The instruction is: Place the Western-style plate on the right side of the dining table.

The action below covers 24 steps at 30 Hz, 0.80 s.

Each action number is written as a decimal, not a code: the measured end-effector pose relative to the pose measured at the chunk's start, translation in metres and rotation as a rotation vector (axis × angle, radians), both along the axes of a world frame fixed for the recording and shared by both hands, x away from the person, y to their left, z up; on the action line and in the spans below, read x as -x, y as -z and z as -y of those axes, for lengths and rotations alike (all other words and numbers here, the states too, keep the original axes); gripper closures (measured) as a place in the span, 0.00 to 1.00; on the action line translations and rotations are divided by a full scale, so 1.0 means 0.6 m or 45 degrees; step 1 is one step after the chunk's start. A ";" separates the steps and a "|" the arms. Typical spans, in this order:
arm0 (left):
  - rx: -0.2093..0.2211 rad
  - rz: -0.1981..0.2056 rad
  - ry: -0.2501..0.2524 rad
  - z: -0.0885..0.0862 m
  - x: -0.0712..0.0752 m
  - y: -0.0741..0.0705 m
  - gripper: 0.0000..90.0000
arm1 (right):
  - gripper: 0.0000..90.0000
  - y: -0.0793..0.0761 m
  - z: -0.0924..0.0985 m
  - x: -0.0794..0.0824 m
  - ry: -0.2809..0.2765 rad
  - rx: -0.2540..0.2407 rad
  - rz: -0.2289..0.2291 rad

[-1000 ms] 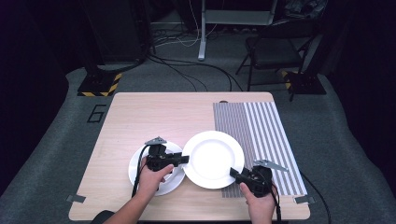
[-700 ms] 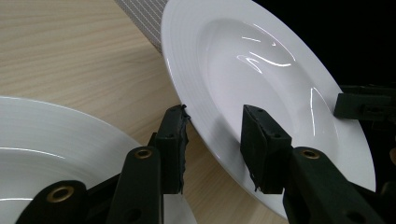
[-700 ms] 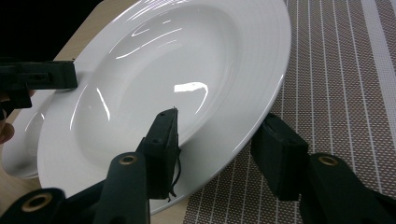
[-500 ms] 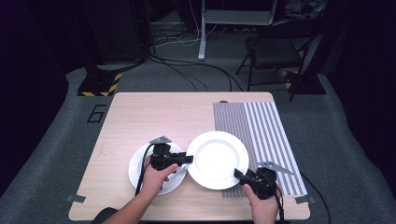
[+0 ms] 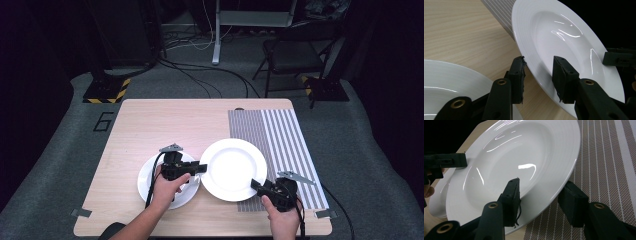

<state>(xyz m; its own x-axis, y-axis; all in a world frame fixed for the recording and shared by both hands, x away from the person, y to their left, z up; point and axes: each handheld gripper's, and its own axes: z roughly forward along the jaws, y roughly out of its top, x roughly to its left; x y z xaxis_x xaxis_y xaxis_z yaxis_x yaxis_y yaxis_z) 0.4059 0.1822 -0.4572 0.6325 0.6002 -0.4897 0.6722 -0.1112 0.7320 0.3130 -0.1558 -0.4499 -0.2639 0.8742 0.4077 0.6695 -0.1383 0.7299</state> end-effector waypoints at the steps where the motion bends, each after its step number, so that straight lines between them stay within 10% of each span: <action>1: 0.005 -0.003 -0.003 0.001 0.000 -0.001 0.69 | 0.58 -0.001 0.000 -0.001 0.003 -0.003 0.000; 24: 0.016 0.035 0.028 0.051 -0.027 -0.024 0.69 | 0.59 -0.024 0.045 -0.014 0.049 -0.017 0.027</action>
<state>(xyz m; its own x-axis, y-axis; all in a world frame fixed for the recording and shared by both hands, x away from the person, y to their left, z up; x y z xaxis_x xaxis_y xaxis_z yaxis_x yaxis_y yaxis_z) 0.4218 0.1513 -0.4429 0.6587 0.5797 -0.4796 0.6495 -0.1163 0.7515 0.3214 -0.1830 -0.4357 -0.2388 0.8785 0.4138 0.6479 -0.1732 0.7417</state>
